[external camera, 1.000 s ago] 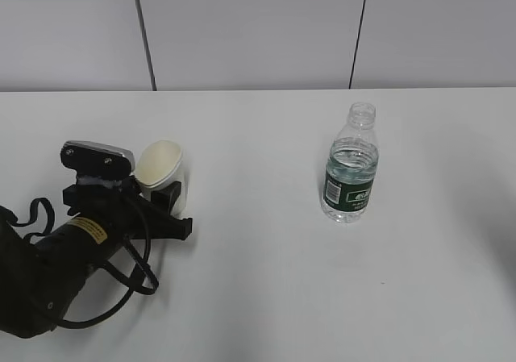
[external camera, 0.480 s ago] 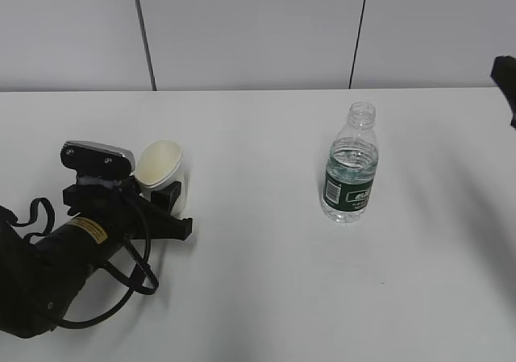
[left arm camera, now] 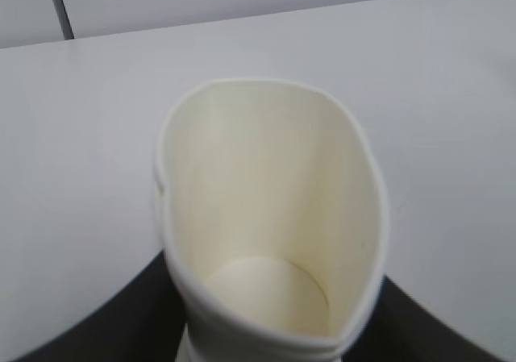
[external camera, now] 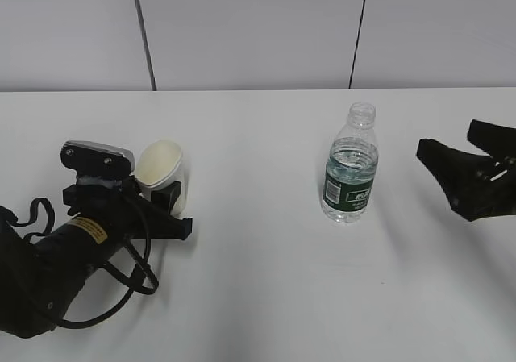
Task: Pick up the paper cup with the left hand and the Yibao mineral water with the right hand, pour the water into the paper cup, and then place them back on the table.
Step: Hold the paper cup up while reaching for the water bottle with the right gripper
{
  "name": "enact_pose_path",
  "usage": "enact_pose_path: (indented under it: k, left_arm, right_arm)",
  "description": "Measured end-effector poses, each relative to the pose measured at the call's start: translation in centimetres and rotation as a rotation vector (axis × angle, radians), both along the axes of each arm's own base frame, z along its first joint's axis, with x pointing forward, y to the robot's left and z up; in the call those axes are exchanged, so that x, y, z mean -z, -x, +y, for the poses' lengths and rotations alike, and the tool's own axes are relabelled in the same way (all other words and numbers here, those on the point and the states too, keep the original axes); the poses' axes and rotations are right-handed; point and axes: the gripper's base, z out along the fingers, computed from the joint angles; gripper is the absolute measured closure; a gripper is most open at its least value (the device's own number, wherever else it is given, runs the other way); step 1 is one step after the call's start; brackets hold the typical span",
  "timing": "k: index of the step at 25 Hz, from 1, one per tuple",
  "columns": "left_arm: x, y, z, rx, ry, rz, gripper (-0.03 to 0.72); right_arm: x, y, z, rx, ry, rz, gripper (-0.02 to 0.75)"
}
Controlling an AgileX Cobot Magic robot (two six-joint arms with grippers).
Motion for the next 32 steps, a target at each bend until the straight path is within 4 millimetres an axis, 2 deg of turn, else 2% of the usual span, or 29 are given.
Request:
enact_pose_path:
  k: [11, 27, 32]
  left_arm:
    - [0.0, 0.0, 0.0, 0.0, 0.0, 0.0, 0.347]
    - [0.0, 0.0, 0.0, 0.0, 0.0, 0.0, 0.349]
    - [0.0, 0.0, 0.0, 0.0, 0.0, 0.0, 0.349]
  right_arm:
    - [5.2, -0.8, 0.8, -0.106, -0.015, 0.138, 0.147]
    - [6.9, -0.9, 0.8, -0.102, -0.026, 0.202, 0.145]
    - [7.2, -1.4, 0.7, -0.099, -0.024, 0.207, 0.113]
